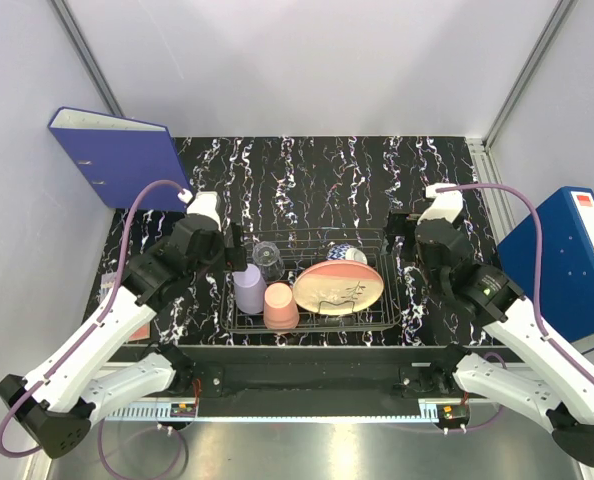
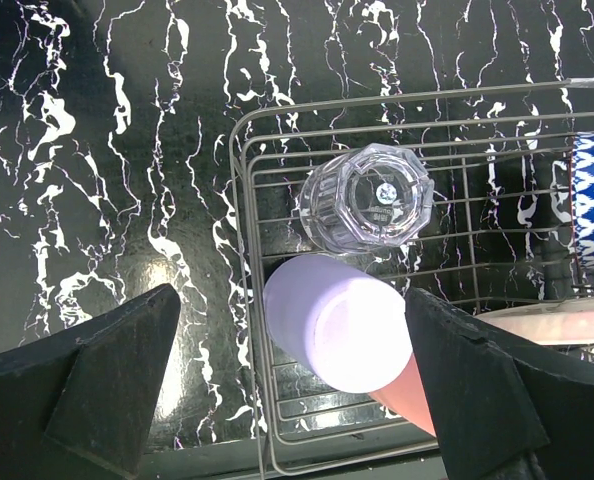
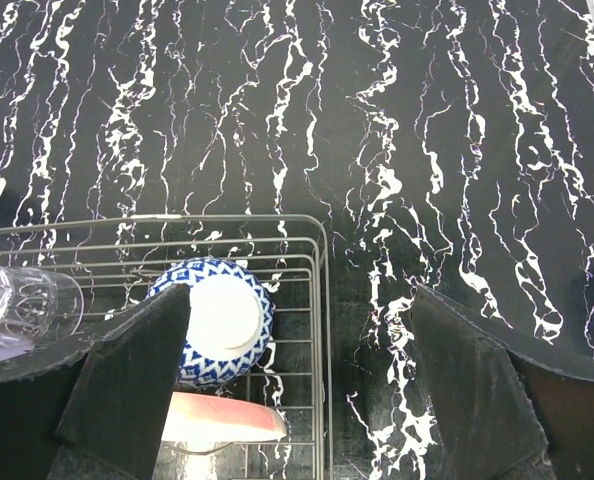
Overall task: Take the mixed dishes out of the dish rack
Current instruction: Pick up the cup from the dish rack.
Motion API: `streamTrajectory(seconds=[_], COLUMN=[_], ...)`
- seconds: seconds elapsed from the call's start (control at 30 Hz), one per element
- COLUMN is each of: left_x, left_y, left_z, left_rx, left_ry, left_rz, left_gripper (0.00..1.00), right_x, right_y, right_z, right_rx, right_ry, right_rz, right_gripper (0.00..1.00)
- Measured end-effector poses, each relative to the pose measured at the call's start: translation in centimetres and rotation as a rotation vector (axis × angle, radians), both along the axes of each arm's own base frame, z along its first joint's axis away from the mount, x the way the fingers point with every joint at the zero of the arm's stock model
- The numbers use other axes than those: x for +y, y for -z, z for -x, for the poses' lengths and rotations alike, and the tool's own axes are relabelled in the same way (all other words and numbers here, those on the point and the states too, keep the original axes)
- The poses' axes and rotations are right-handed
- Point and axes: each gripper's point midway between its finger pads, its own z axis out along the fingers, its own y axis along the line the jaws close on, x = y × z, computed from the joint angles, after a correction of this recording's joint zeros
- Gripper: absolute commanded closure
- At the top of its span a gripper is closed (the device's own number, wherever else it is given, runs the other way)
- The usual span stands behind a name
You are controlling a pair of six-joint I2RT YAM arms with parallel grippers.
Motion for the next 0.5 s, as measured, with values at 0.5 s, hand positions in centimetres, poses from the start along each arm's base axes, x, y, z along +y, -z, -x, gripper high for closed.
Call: streamTrajectory(seconds=[0.5], left_x=[-0.8], left_y=[-0.1], left_z=[-0.5], left_rx=[0.006], left_ry=[0.04], left_rz=[-0.149], left_gripper=[0.01], right_x=[-0.3], right_y=[0.8], right_z=[-0.3], right_rx=[0.014], right_ry=[0.039], right_rz=[0.012], right_gripper=[0.0])
